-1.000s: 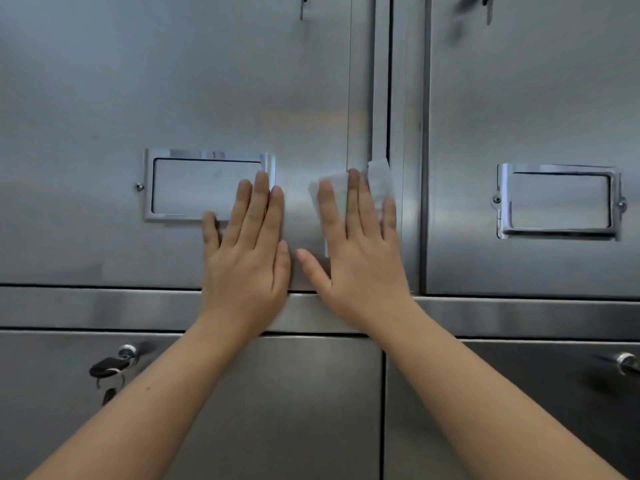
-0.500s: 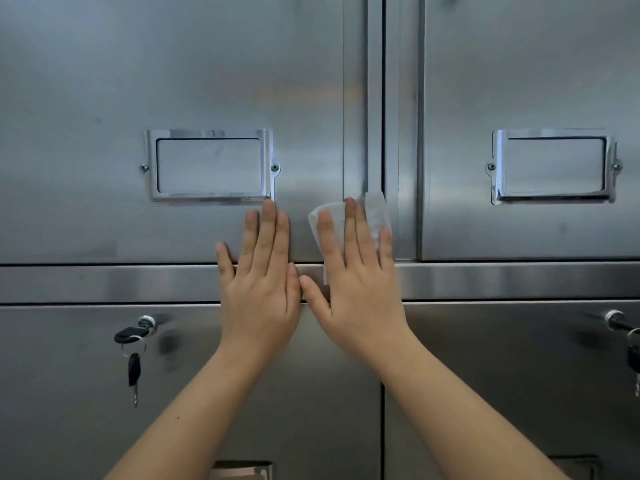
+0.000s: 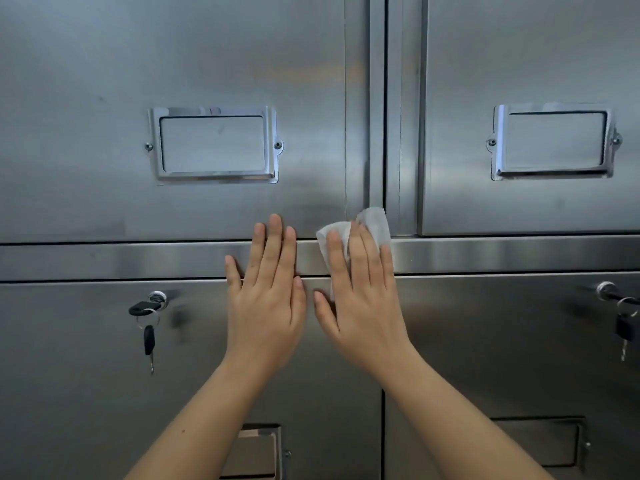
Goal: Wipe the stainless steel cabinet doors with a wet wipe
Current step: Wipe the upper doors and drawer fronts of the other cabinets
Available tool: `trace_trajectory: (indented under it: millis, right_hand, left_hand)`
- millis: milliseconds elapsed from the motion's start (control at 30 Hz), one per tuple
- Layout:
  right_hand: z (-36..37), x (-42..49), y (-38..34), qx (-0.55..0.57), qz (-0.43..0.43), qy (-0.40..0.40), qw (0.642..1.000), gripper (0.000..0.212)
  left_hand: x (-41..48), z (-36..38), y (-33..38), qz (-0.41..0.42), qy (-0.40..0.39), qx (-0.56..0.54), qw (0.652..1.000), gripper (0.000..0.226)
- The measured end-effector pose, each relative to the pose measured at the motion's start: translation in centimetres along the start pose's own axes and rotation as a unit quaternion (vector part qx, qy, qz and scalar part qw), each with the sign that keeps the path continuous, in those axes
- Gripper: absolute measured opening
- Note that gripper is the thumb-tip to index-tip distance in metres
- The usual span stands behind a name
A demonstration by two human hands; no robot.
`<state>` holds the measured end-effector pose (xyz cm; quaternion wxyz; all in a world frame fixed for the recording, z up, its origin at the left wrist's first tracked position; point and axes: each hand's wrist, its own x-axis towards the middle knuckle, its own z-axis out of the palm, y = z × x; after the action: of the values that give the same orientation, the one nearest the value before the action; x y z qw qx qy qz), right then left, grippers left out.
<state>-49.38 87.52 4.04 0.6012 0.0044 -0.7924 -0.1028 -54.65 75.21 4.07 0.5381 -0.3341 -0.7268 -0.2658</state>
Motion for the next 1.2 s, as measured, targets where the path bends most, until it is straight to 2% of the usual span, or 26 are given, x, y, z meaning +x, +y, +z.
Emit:
trace_trajectory:
  millis: [267,633,800,1200]
  right_hand:
    - [0.2,-3.6,0.9,-0.024,-0.058,0.016,0.998,0.061]
    - [-2.4,-3.6,-0.5,0.059,-0.026,0.001,0.998,0.052]
    - [-2.8,-5.6,-2.1,0.082,-0.029,0.011,0.996,0.046]
    - [-1.8,-11.5,-8.4,0.184,-0.006,-0.074,0.980,0.051]
  left_hand:
    - [-1.4,-0.4,0.7,-0.007,-0.019,-0.003,1.000,0.056]
    - [-5.4,-1.8,1.7,-0.005,-0.035,-0.027,0.999,0.051]
    - [-8.0,-2.9,1.2,-0.003,-0.038,0.015,0.999,0.048]
    - [-14.8,-7.2,-1.6,-0.063,-0.122,0.088,0.987,0.049]
